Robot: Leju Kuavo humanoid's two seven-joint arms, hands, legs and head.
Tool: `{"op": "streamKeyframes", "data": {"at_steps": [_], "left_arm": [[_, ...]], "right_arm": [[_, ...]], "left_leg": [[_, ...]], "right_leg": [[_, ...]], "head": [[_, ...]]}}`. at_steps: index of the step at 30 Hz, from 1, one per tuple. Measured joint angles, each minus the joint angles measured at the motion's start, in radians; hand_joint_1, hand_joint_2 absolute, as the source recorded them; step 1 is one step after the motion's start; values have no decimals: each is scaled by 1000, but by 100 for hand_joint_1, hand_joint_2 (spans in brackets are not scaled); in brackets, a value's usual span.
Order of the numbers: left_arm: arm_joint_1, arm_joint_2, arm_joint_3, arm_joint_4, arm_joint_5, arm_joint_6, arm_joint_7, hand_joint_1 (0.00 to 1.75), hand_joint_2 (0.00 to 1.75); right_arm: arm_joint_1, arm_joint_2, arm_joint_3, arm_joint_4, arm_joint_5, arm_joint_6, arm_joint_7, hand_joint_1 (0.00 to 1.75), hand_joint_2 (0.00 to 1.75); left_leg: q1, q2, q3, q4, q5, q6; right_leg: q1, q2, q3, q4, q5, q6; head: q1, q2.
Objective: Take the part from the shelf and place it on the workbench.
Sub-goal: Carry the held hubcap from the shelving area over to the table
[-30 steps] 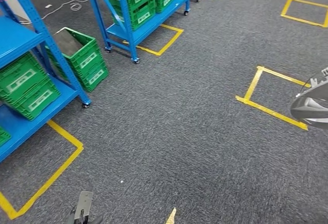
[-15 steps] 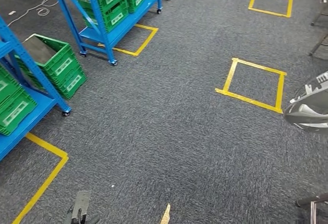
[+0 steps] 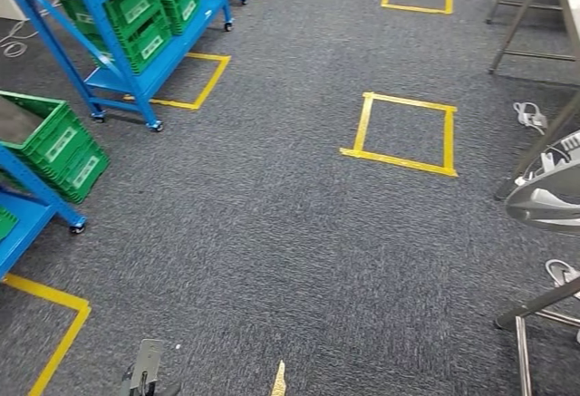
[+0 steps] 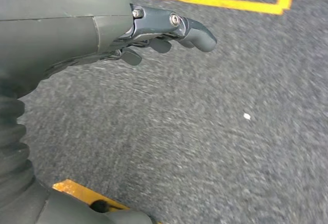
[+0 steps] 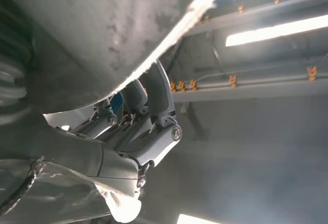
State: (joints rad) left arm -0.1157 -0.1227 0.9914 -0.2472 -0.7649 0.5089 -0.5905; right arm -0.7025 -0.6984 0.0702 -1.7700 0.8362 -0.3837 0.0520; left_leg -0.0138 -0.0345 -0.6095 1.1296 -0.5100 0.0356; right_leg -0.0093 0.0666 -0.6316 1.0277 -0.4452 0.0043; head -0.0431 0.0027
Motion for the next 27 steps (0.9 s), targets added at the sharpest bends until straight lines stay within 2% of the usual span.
{"op": "streamKeyframes", "data": {"at_steps": [1,2,4,5,7,9,10,11,12,13,15,16,17,19,20,21,23,24,25,26,27], "left_arm": [[0,1,0,0,0,0,0,0,175],[0,1,1,0,0,0,0,0,175],[-1,1,1,0,0,0,0,0,175],[-2,0,1,0,-1,0,0,0,175],[-2,-3,1,0,-2,0,0,0,175],[1,-4,1,0,-6,1,0,0,175],[3,-5,1,0,-7,1,0,0,175],[4,-7,1,0,-9,1,0,0,175],[4,-9,1,0,-9,1,0,0,175],[4,-10,1,0,-10,1,0,0,175],[4,-11,1,0,-10,1,0,0,175],[4,-11,1,0,-10,1,0,0,175],[4,-10,1,0,-10,2,0,0,175],[4,-10,1,0,-10,3,0,0,175],[3,-11,1,0,-10,4,0,0,175],[2,-11,1,0,-10,4,0,0,175],[2,-11,1,0,-10,5,0,0,175],[3,-12,1,0,-10,5,0,0,175],[4,-13,1,0,-10,5,0,0,175],[5,-14,1,1,-10,5,0,0,175],[6,-15,1,1,-10,5,0,0,175]], "right_arm": [[0,0,0,-1,0,0,0,175,175],[0,1,0,-2,0,0,0,175,175],[2,0,-1,-4,0,0,0,175,175],[4,-1,-3,-5,-1,0,0,175,175],[5,-6,-11,-9,-8,0,0,175,175],[10,-10,-18,-13,-17,0,0,175,175],[14,-10,-20,-14,-20,0,0,175,175],[19,-10,-21,-14,-21,0,0,175,175],[22,-10,-21,-14,-21,0,0,175,175],[24,-11,-22,-15,-21,0,0,175,175],[24,-12,-26,-18,-22,-1,0,175,175],[26,-14,-29,-20,-23,-2,0,175,175],[29,-15,-32,-23,-24,-2,0,175,175],[41,-19,-40,-27,-28,-5,0,175,175],[47,-22,-44,-29,-30,-6,0,175,175],[50,-25,-48,-33,-31,-6,0,175,175],[53,-29,-54,-38,-33,-6,-1,175,175],[54,-30,-56,-39,-34,-7,-1,175,175],[57,-30,-56,-39,-34,-7,-2,175,175],[59,-30,-56,-39,-34,-7,-3,175,175],[62,-30,-57,-39,-34,-7,-3,175,175]], "left_leg": [[-2,-16,23,-53,19,7],[-3,-27,36,-84,25,11],[-5,-18,44,-106,23,13],[-4,-7,46,-114,28,13],[-1,13,52,-131,39,15],[1,33,52,-136,43,17],[1,44,51,-136,43,17],[1,55,51,-136,42,17],[1,67,51,-136,41,15],[2,77,51,-135,39,13],[0,96,51,-129,33,3],[-2,104,51,-125,29,-2],[-4,111,50,-121,25,-7],[-7,125,49,-116,22,-12],[-5,125,49,-114,18,-16],[-2,113,45,-101,7,-20],[2,72,13,-23,-44,-28],[3,55,-15,44,-78,-30],[4,47,-46,113,-106,-29],[3,44,-70,164,-121,-26],[2,42,-80,182,-117,-20]], "right_leg": [[-1,10,-2,1,2,2],[-2,19,-5,1,4,6],[-7,38,-13,-3,13,19],[-8,37,-19,-2,13,23],[-6,4,-44,39,-16,30],[-5,-40,-96,152,-76,37],[-7,-51,-123,211,-99,42],[-9,-57,-138,247,-108,46],[-12,-61,-138,249,-99,49],[-15,-68,-116,211,-75,52],[-14,-99,-41,79,-24,57],[-12,-111,-10,27,-10,53],[-9,-119,5,0,-7,47],[-6,-104,4,-5,-8,29],[-6,-96,2,-4,-7,22],[-7,-88,2,-4,-5,16],[-9,-73,2,-5,-3,6],[-7,-64,1,-5,-3,3],[-5,-53,1,-5,-2,1],[-3,-42,1,-5,-2,0],[0,-31,0,-5,-1,-1]], "head": [[0,0],[0,0],[-1,0],[-1,0],[2,0],[4,0],[4,0],[4,0],[4,0],[4,0],[5,0],[3,0],[2,0],[-1,0],[-1,0],[-1,0],[-3,0],[-4,0],[-4,0],[-4,0],[-4,0]]}}
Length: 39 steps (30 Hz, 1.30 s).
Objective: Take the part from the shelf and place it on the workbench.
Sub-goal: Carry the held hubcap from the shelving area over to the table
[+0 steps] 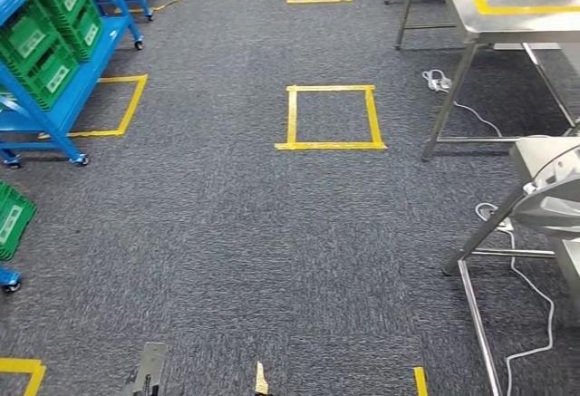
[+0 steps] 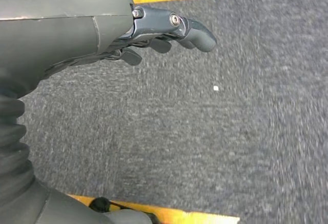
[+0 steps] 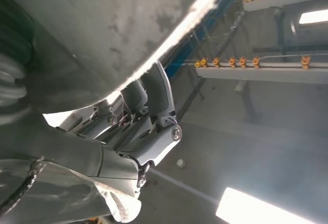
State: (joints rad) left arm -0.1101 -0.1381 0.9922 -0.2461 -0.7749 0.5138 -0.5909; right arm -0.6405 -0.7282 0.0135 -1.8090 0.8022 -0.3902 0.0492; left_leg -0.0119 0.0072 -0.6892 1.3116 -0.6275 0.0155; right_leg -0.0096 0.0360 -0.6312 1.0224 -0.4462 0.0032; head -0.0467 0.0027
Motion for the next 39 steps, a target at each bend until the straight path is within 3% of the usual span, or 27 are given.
{"op": "streamKeyframes", "data": {"at_steps": [1,2,4,6,8,10,12,14,15,16,18,19,21,23,25,27,29,30,31,33,35,37,39], "left_arm": [[0,-1,0,0,0,0,0,0,175],[-1,-1,0,0,0,0,0,0,175],[-1,2,0,0,-1,0,0,0,175],[-2,5,0,0,-1,1,-1,0,175],[-5,6,0,0,-1,2,-1,0,175],[-7,5,0,0,-1,2,-1,0,175],[-6,4,0,0,-1,2,-2,0,175],[-4,1,0,0,-1,2,-2,0,175],[-4,-1,0,0,-1,2,-2,0,175],[-4,-2,0,0,-1,2,-2,0,175],[-5,-3,0,0,-1,2,-2,0,175],[-6,-2,0,0,-1,2,-2,0,175],[-7,0,0,0,-2,2,-2,0,175],[-9,0,0,0,-2,3,-2,0,175],[-12,0,0,0,-3,3,-2,0,175],[-13,-1,0,0,-3,3,-2,0,175],[-11,-2,0,0,-4,3,-1,0,175],[-10,-2,0,0,-5,3,-1,0,175],[-9,-2,0,0,-6,3,0,0,175],[-10,-2,0,0,-8,3,0,0,175],[-9,0,0,0,-9,3,1,0,175],[-9,2,0,0,-9,4,1,0,175],[-11,2,0,0,-9,4,1,0,175]], "right_arm": [[1,0,-1,0,0,0,0,175,175],[2,0,-3,0,0,0,0,175,175],[1,0,-6,0,0,1,0,175,175],[1,0,-6,0,-1,2,-1,175,175],[3,-3,-7,0,-1,3,-1,175,175],[0,-8,-11,0,-1,3,-1,175,175],[-3,-10,-12,0,-1,2,-1,175,175],[-1,-10,-12,1,-1,2,-1,175,175],[0,-10,-11,1,-1,2,-1,175,175],[0,-10,-11,1,-1,2,-1,175,175],[-1,-10,-10,1,-1,3,-1,175,175],[-2,-10,-10,1,-1,3,-2,175,175],[-3,-9,-9,2,-1,5,-2,175,175],[-2,-8,-8,3,-1,7,-2,175,175],[-3,-9,-9,3,-1,7,-2,175,175],[-4,-9,-8,3,-1,6,-2,175,175],[0,-8,-6,3,-1,6,-2,175,175],[3,-8,-5,3,-1,6,-2,175,175],[7,-7,-4,3,0,5,-3,175,175],[14,-6,-5,3,1,3,-3,175,175],[24,-6,-7,4,1,-1,-3,175,175],[35,-5,-9,4,2,-3,-4,175,175],[46,-7,-13,5,2,-4,-4,175,175]], "left_leg": [[-2,-4,8,-21,23,7],[-6,-13,34,-77,59,16],[-13,-59,95,-214,124,35],[-17,-89,127,-285,141,47],[-17,-73,134,-302,144,49],[-14,-50,142,-325,158,49],[-12,-24,145,-338,165,48],[-11,1,142,-337,165,47],[-11,13,141,-336,164,46],[-9,26,140,-335,162,43],[-5,47,140,-326,153,31],[-5,55,139,-318,147,23],[-8,70,138,-305,137,12],[-9,84,138,-301,132,6],[-4,68,131,-277,110,-2],[1,26,90,-178,53,-8],[2,6,24,-41,-2,-7],[2,2,3,-1,-7,-4],[1,-1,-3,0,9,1],[-4,-22,37,-107,89,16],[-6,-61,90,-231,145,30],[-9,-75,108,-275,149,35],[-9,-55,113,-295,153,37]], "right_leg": [[2,12,0,0,1,-1],[3,23,1,0,2,-2],[1,42,0,0,5,0],[-4,62,-7,0,10,8],[-9,79,-13,-4,17,19],[-8,48,-31,18,0,25],[-7,-5,-78,114,-57,33],[-12,-25,-132,236,-109,46],[-16,-29,-142,261,-113,53],[-20,-34,-131,247,-98,59],[-27,-62,-60,122,-44,74],[-26,-78,-22,59,-25,75],[-21,-90,15,0,-18,61],[-18,-70,15,2,-19,39],[-18,-55,13,2,-18,25],[-17,-40,13,1,-17,15],[-13,-21,13,2,-17,10],[-10,-11,13,2,-17,9],[-8,0,14,2,-17,8],[-6,21,15,2,-17,8],[-8,41,14,2,-15,11],[-12,58,6,1,-10,19],[-16,70,-5,0,-5,30]], "head": [[0,0],[0,0],[1,0],[0,0],[-2,0],[-1,0],[2,0],[3,0],[3,0],[3,0],[3,0],[3,0],[2,0],[0,0],[-2,0],[-3,0],[-4,0],[-4,0],[-4,0],[-4,0],[-3,0],[-5,0],[-6,0]]}}
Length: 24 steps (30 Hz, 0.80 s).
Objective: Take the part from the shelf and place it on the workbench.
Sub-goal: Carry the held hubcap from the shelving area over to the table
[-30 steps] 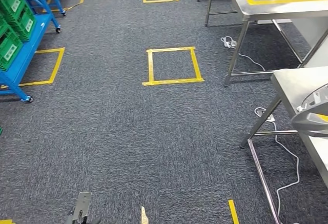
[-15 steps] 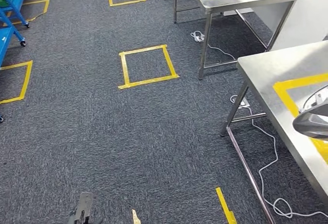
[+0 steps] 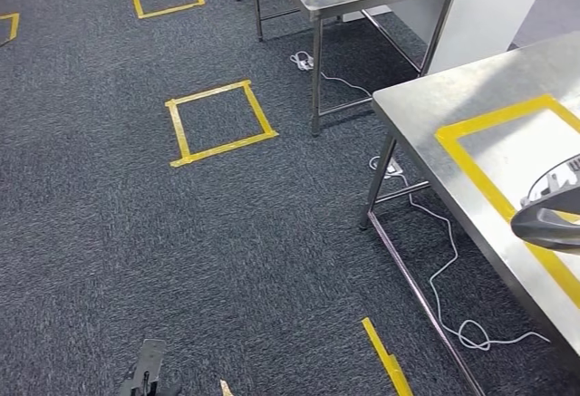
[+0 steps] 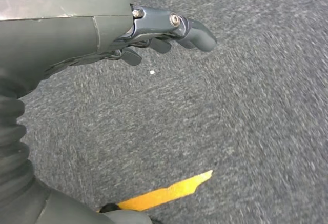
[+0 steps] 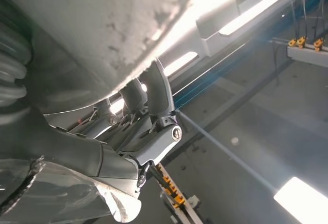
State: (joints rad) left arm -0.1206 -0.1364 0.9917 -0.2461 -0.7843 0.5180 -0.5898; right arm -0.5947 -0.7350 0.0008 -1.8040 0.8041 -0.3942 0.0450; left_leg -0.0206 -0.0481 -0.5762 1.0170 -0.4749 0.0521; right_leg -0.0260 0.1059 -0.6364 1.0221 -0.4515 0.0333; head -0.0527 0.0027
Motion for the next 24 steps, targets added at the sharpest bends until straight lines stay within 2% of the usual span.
{"op": "streamKeyframes", "data": {"at_steps": [2,4,5,6,7,8,10,11,12,13,15,17,19,20,21,22,23,24], "left_arm": [[-1,-1,0,0,0,1,0,0,175],[0,-1,0,0,-1,3,0,0,175],[1,-2,0,0,-1,3,0,0,175],[3,-3,0,0,-1,3,0,0,175],[4,-4,0,0,-1,3,0,0,175],[4,-4,0,0,-1,3,0,0,175],[3,-5,0,0,-2,3,0,0,175],[3,-4,0,0,-2,3,0,0,175],[4,-3,0,0,-2,3,0,0,175],[4,-3,0,0,-2,3,0,0,175],[3,-3,0,0,-3,3,0,0,175],[1,-3,0,0,-4,3,0,0,175],[2,-3,0,0,-6,3,0,0,175],[3,-3,0,0,-8,3,0,0,175],[4,-3,0,0,-9,3,0,0,175],[5,-3,0,0,-11,3,0,0,175],[5,-4,0,0,-11,3,0,0,175],[5,-3,0,0,-11,3,0,0,175]], "right_arm": [[4,-3,-8,0,0,-2,0,175,175],[8,-4,-15,1,0,-6,0,175,175],[13,-3,-17,1,1,-7,-2,175,175],[21,-2,-17,2,2,-8,-5,175,175],[28,-1,-17,2,3,-9,-8,175,175],[34,-1,-18,3,5,-10,-10,175,175],[41,0,-23,3,8,-11,-12,175,175],[44,1,-25,3,9,-11,-12,175,175],[48,2,-28,4,10,-13,-12,175,175],[53,3,-30,5,10,-14,-12,175,175],[67,4,-36,7,11,-17,-15,175,175],[74,4,-44,8,11,-17,-16,175,175],[77,4,-49,12,9,-17,-16,175,175],[79,5,-49,14,7,-16,-16,175,175],[83,5,-50,17,4,-15,-17,175,175],[87,5,-51,21,1,-14,-17,175,175],[90,5,-53,24,-2,-13,-19,175,175],[91,5,-55,27,-4,-12,-22,175,175]], "left_leg": [[3,21,7,-24,11,2],[4,41,10,-34,16,4],[4,52,9,-33,16,4],[5,64,9,-33,15,4],[5,75,9,-32,14,3],[6,86,9,-30,12,1],[7,104,9,-24,6,-9],[5,111,8,-17,1,-15],[3,119,7,-12,-2,-20],[0,126,7,-8,-5,-24],[0,138,7,-2,-10,-29],[5,111,-6,36,-39,-38],[10,70,-54,151,-102,-44],[10,61,-86,222,-132,-45],[10,58,-112,277,-148,-43],[9,56,-125,300,-145,-39],[8,53,-119,282,-122,-34],[6,45,-95,227,-84,-26]], "right_leg": [[4,-28,-22,32,-25,6],[7,-72,-69,135,-84,11],[6,-84,-96,197,-110,15],[5,-91,-113,238,-120,19],[2,-97,-116,248,-115,24],[-1,-104,-98,218,-92,28],[-2,-139,-25,91,-40,36],[-1,-153,8,36,-25,34],[2,-163,27,3,-20,28],[6,-163,33,-7,-23,20],[5,-142,31,-6,-19,3],[3,-125,29,-5,-16,-9],[2,-108,29,-6,-15,-17],[4,-98,28,-6,-14,-19],[5,-88,28,-6,-13,-21],[8,-77,28,-6,-13,-22],[9,-65,28,-6,-12,-22],[10,-54,28,-6,-11,-23]], "head": [[3,0],[5,0],[6,0],[6,0],[6,0],[6,0],[6,0],[7,0],[6,0],[6,0],[4,0],[3,0],[1,0],[0,0],[0,0],[0,0],[0,0],[1,0]]}}
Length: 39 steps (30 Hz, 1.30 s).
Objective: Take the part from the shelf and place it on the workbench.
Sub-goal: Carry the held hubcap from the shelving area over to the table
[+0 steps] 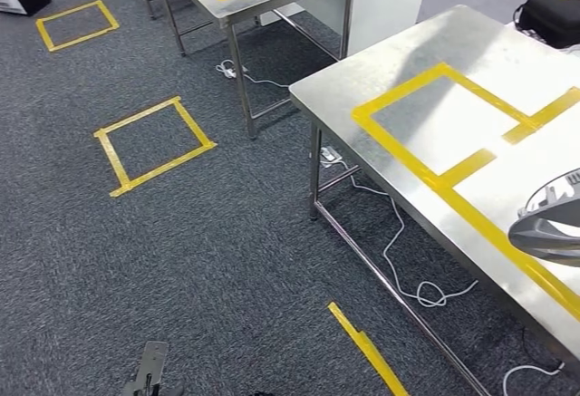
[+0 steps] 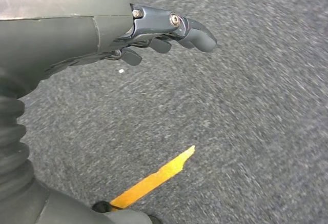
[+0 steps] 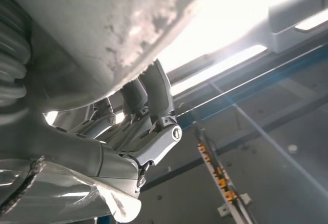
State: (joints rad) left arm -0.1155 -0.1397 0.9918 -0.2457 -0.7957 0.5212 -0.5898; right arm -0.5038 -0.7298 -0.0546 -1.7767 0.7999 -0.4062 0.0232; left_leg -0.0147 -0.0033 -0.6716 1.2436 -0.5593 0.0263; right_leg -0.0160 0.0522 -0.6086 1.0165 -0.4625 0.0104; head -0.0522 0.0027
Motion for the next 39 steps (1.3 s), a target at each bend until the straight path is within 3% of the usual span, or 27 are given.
{"op": "streamKeyframes", "data": {"at_steps": [2,3,4,6,7,9,11,13,14,17,19,21,23,25,27,28,29,30,32,33,35,37,39], "left_arm": [[0,2,0,0,0,0,0,0,175],[0,4,0,0,0,1,0,0,175],[-1,5,0,0,0,1,0,0,175],[-3,5,0,0,-1,2,0,0,175],[-4,5,0,0,-1,2,0,0,175],[-6,5,0,0,-1,3,-1,0,175],[-4,5,0,0,-1,-1,-5,0,175],[-2,4,-1,0,-2,-12,-13,0,175],[-1,3,-1,0,-3,-20,-18,0,175],[-1,6,-1,0,-6,-65,-38,0,175],[-1,12,-3,0,-12,-109,-54,0,175],[0,15,-5,0,-17,-143,-65,0,175],[0,17,-7,0,-21,-157,-69,0,175],[1,18,-9,0,-23,-163,-71,0,175],[4,18,-9,0,-23,-167,-72,0,175],[5,18,-10,0,-24,-169,-73,0,175],[6,18,-10,0,-24,-170,-74,0,175],[6,19,-12,0,-26,-172,-75,0,175],[6,21,-15,0,-29,-176,-78,0,175],[5,23,-17,0,-31,-178,-80,0,175],[4,25,-20,0,-33,-182,-83,0,175],[4,25,-24,0,-34,-185,-87,0,175],[3,25,-27,0,-35,-187,-90,0,175]], "right_arm": [[1,0,-5,5,-2,1,-5,175,175],[2,0,-6,8,-2,1,-7,175,175],[4,1,-7,10,-2,1,-8,175,175],[10,1,-10,14,-3,2,-8,175,175],[13,0,-14,16,-3,2,-7,175,175],[14,0,-19,19,-4,1,-6,175,175],[19,0,-21,24,-5,2,-6,175,175],[32,1,-21,32,-8,5,-8,175,175],[38,1,-22,37,-12,8,-10,175,175],[46,1,-30,54,-21,16,-26,175,175],[49,0,-40,70,-20,15,-38,175,175],[52,-2,-51,85,-18,13,-47,175,175],[53,-3,-60,94,-17,12,-55,175,175],[53,-4,-68,97,-16,10,-62,175,175],[56,-4,-71,99,-15,8,-64,175,175],[58,-4,-71,101,-15,8,-65,175,175],[61,-4,-71,102,-14,7,-65,175,175],[63,-4,-72,102,-14,5,-65,175,175],[67,-4,-75,102,-11,2,-66,175,175],[69,-4,-76,103,-10,0,-66,175,175],[75,-3,-80,103,-8,-4,-66,175,175],[83,-4,-84,103,-7,-5,-66,175,175],[85,-5,-89,103,-6,-5,-66,175,175]], "left_leg": [[-4,-37,63,-142,66,18],[-5,-52,85,-190,80,24],[-6,-60,95,-214,82,28],[-6,-47,100,-228,83,30],[-4,-35,102,-238,88,30],[0,-14,106,-256,100,33],[-1,5,104,-259,103,35],[0,24,102,-258,102,34],[1,31,102,-256,101,32],[3,46,100,-243,92,17],[-1,50,96,-232,87,5],[-3,52,94,-227,87,-3],[0,41,86,-207,70,-12],[4,22,50,-119,16,-21],[5,14,-10,17,-43,-23],[5,13,-28,58,-52,-22],[5,12,-32,65,-42,-18],[3,11,-15,27,-13,-11],[-2,3,47,-107,54,7],[-5,-1,74,-167,72,15],[-10,-5,94,-220,75,25],[-10,-2,102,-239,78,33],[-7,1,112,-253,86,40]], "right_leg": [[0,22,-2,0,3,1],[-2,32,-5,1,5,4],[-4,41,-9,0,8,9],[-9,55,-16,-2,13,20],[-9,46,-23,1,10,24],[-6,1,-51,51,-25,31],[-7,-37,-104,168,-87,41],[-12,-45,-139,253,-113,52],[-15,-48,-130,244,-100,58],[-22,-65,-21,63,-29,70],[-21,-69,20,-1,-20,59],[-19,-62,19,2,-21,39],[-20,-58,17,3,-18,28],[-19,-56,16,3,-17,18],[-15,-52,15,3,-16,13],[-13,-49,14,3,-16,11],[-10,-46,14,3,-16,10],[-8,-43,15,3,-16,10],[-5,-38,14,3,-16,10],[-4,-36,13,3,-16,11],[-5,-35,8,6,-9,19],[-7,-37,0,17,3,31],[-9,-42,-20,53,-16,39]], "head": [[0,0],[0,0],[0,0],[-1,0],[0,0],[3,0],[5,0],[5,0],[5,0],[6,0],[4,0],[1,0],[1,0],[0,0],[-1,0],[-1,0],[-1,0],[-1,0],[0,0],[0,0],[0,0],[-1,0],[1,0]]}}
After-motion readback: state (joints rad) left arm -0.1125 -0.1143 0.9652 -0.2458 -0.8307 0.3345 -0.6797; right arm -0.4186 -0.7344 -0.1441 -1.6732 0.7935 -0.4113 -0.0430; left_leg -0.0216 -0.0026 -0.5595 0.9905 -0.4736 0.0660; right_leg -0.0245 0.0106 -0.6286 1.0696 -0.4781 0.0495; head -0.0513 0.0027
